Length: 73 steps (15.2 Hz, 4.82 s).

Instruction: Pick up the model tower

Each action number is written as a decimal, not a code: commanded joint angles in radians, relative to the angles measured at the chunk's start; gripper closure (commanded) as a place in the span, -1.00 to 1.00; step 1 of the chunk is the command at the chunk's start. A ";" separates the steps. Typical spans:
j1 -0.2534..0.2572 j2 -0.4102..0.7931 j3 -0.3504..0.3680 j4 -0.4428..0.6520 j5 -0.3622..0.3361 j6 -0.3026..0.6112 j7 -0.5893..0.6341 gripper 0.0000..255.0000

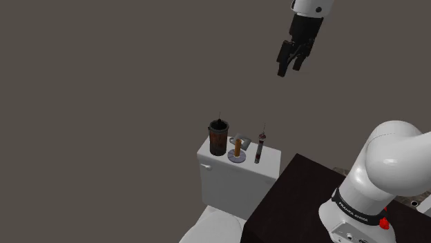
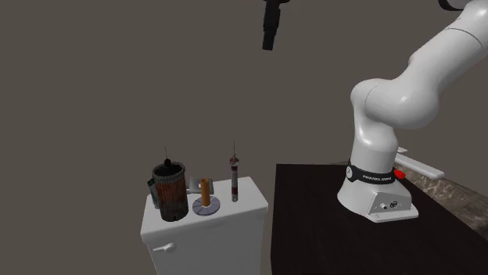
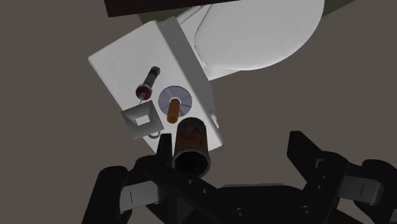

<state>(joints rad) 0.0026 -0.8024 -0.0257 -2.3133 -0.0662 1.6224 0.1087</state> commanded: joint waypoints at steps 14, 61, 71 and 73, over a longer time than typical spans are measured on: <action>-0.006 0.310 -0.201 -0.107 -0.028 0.290 -0.234 -1.00; -0.082 1.240 -0.307 0.171 0.258 0.635 -0.752 1.00; -0.063 1.129 -0.334 0.172 0.207 0.530 -0.719 1.00; -0.063 1.128 -0.334 0.172 0.206 0.528 -0.718 1.00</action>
